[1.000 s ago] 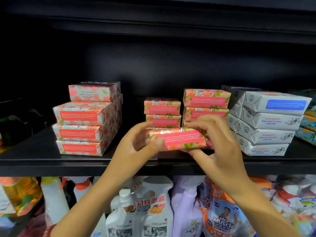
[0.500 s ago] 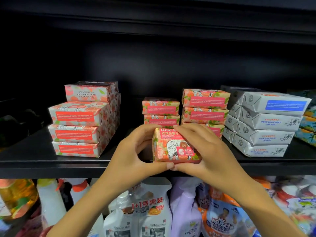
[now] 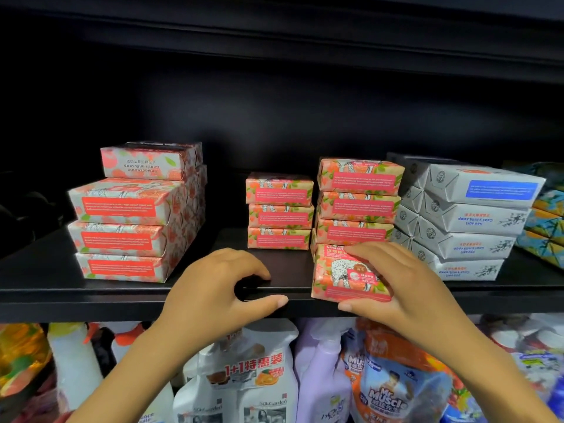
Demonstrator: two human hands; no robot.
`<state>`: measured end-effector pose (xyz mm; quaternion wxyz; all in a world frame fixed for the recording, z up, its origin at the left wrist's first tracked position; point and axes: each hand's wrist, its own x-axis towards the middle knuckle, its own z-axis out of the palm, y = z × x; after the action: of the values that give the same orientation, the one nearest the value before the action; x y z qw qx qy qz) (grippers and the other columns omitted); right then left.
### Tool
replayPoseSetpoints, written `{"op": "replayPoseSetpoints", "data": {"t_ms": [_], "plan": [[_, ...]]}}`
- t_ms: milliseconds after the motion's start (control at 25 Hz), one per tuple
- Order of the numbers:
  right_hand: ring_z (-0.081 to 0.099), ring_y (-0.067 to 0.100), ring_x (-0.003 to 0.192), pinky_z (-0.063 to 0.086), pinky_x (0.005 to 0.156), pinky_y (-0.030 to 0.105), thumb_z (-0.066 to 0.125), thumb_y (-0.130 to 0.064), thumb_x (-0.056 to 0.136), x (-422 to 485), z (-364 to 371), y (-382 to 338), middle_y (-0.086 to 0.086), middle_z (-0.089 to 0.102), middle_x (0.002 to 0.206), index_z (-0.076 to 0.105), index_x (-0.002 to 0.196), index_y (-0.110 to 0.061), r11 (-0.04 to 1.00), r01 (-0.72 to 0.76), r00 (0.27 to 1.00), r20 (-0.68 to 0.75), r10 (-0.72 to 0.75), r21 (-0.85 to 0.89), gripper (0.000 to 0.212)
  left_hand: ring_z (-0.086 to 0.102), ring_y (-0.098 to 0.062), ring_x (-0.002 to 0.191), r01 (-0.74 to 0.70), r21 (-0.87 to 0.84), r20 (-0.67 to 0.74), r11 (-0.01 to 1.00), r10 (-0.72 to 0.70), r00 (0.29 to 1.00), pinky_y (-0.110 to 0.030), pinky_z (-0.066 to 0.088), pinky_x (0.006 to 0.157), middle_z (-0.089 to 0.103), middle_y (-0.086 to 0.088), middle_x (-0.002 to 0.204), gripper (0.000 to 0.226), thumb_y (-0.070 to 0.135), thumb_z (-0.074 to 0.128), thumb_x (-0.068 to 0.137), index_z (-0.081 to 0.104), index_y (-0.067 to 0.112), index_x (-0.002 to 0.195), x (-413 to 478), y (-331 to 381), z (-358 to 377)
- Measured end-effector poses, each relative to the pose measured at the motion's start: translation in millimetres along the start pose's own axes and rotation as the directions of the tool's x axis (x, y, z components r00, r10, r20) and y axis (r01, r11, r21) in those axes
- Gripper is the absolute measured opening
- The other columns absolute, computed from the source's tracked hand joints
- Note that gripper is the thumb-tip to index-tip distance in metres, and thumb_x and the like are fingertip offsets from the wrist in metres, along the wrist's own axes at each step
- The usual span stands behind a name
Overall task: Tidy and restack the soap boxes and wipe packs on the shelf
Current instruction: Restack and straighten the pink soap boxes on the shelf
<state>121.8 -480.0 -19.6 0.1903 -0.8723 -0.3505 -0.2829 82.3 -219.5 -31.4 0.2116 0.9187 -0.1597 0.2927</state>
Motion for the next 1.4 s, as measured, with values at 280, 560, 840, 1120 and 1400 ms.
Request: {"op": "replayPoseSetpoints", "data": {"t_ms": [280,560,840,1120,1400], "plan": [[0.054,0.015,0.103,0.047,0.082,0.032,0.049,-0.055,0.08,0.0,5.4,-3.9,-0.007,0.058,0.112,0.063,0.114,-0.016,0.998,0.027,0.998,-0.051,-0.03,-0.058,0.054,0.059,0.001,0.093,0.017,-0.002,0.027,1.0,-0.017,0.999,-0.02,0.05,0.078,0.066,0.021,0.095,0.058,0.074,0.045,0.067,0.072,0.03,0.094,-0.3,1.0,-1.4],[0.056,0.015,0.107,0.044,0.083,0.027,0.06,-0.047,0.076,-2.2,6.7,1.2,-0.005,0.062,0.114,0.066,0.113,-0.015,0.996,-0.039,0.997,-0.076,0.033,-0.075,0.049,0.06,0.0,0.09,0.001,0.004,0.019,1.0,-0.001,1.0,-0.018,0.049,0.075,0.067,0.02,0.092,0.054,0.071,0.047,0.069,0.073,0.029,0.091,-0.5,1.0,-1.1],[0.054,0.019,0.115,0.035,0.091,0.025,0.077,-0.03,0.074,12.2,12.3,11.1,-0.002,0.06,0.122,0.063,0.118,-0.017,0.986,-0.137,0.99,-0.035,0.135,-0.091,0.048,0.061,0.0,0.087,-0.01,0.006,0.007,1.0,0.01,1.0,-0.019,0.05,0.073,0.068,0.019,0.09,0.052,0.07,0.049,0.07,0.073,0.028,0.089,-0.3,1.3,-0.9],[0.046,0.011,0.119,0.032,0.094,0.02,0.068,-0.041,0.078,34.9,7.3,10.9,-0.007,0.056,0.128,0.058,0.125,-0.021,0.983,-0.162,0.984,0.065,0.167,-0.086,0.052,0.061,-0.001,0.086,-0.015,0.013,-0.006,1.0,0.015,1.0,-0.022,0.053,0.072,0.068,0.019,0.089,0.051,0.069,0.05,0.07,0.073,0.028,0.089,-0.9,1.6,-0.6],[0.034,0.02,0.133,0.023,0.108,0.027,0.066,-0.032,0.084,96.7,27.0,-29.7,0.005,0.042,0.142,0.04,0.138,-0.011,0.975,0.082,0.989,-0.107,-0.105,-0.206,0.063,0.062,-0.001,0.086,-0.015,0.022,-0.028,1.0,0.015,0.999,-0.026,0.054,0.071,0.068,0.019,0.088,0.05,0.07,0.051,0.069,0.073,0.029,0.088,-0.6,1.9,-0.4]]}}
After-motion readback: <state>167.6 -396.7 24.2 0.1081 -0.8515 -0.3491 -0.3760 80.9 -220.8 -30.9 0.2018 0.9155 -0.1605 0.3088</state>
